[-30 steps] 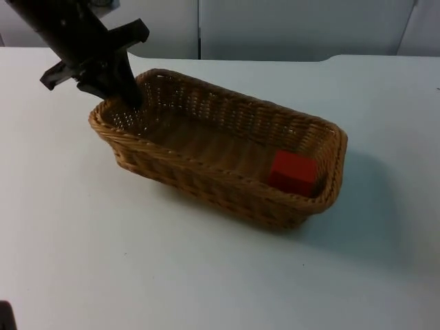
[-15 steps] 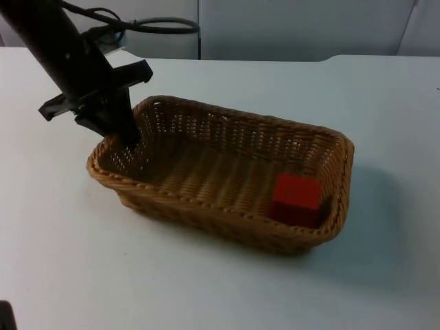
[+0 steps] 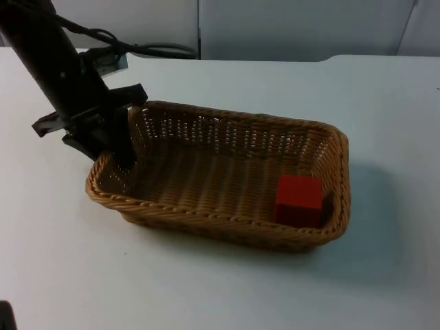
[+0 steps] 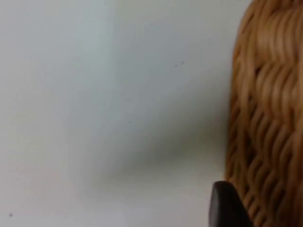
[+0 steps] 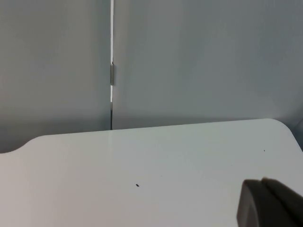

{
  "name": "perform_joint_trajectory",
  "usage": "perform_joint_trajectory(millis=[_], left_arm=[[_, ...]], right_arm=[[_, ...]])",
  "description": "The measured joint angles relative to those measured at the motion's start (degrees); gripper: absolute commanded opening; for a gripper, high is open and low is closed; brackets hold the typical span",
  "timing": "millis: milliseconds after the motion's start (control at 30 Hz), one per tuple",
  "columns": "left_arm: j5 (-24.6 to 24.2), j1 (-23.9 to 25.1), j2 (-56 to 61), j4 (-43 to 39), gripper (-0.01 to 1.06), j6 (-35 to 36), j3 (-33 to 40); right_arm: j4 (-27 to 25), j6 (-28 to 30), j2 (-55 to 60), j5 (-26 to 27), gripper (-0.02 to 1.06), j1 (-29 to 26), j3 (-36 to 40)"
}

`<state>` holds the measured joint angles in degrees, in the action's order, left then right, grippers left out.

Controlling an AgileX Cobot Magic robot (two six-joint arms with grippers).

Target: Pick up the basket with the left hand and place the cube into the basket with the right hand.

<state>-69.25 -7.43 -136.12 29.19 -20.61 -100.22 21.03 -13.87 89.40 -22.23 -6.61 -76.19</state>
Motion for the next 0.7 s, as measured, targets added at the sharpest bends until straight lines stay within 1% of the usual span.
perform_joint_trajectory(millis=[33, 67, 100, 167, 367, 500, 533, 667, 700], left_arm=[[-0.1, 0.0, -0.1, -0.7, 0.61, 0.0, 0.2], [-0.2, 0.0, -0.1, -1.2, 0.69, 0.0, 0.2], [-0.2, 0.0, -0.1, -1.5, 0.75, 0.0, 0.2], [-0.2, 0.0, -0.1, -1.7, 0.79, -0.1, 0.2], [-0.3, 0.0, -0.2, -1.7, 0.79, -0.1, 0.0], [-0.3, 0.0, 0.1, 0.9, 0.79, -0.1, -3.3], [-0.3, 0.0, 0.1, 0.9, 0.79, -0.1, -3.3], [-0.3, 0.0, 2.2, 1.4, 0.79, 0.5, -8.3], [-0.3, 0.0, 2.2, 1.4, 0.79, 0.5, -8.3]], right_arm=[[0.0, 0.0, 0.0, 0.0, 0.00, 0.0, 0.0], [0.0, 0.0, 0.0, 0.0, 0.00, 0.0, 0.0], [0.0, 0.0, 0.0, 0.0, 0.00, 0.0, 0.0], [0.0, 0.0, 0.0, 0.0, 0.00, 0.0, 0.0], [0.0, 0.0, 0.0, 0.5, 0.00, 0.0, 0.0], [0.0, -0.4, 0.0, 0.9, 0.00, 0.0, 0.0], [0.0, -0.4, 0.0, 0.9, 0.00, 0.0, 0.0], [0.0, -0.9, 0.0, 0.9, 0.00, 0.0, 0.0], [0.0, -0.9, 0.0, 0.9, 0.00, 0.0, 0.0]])
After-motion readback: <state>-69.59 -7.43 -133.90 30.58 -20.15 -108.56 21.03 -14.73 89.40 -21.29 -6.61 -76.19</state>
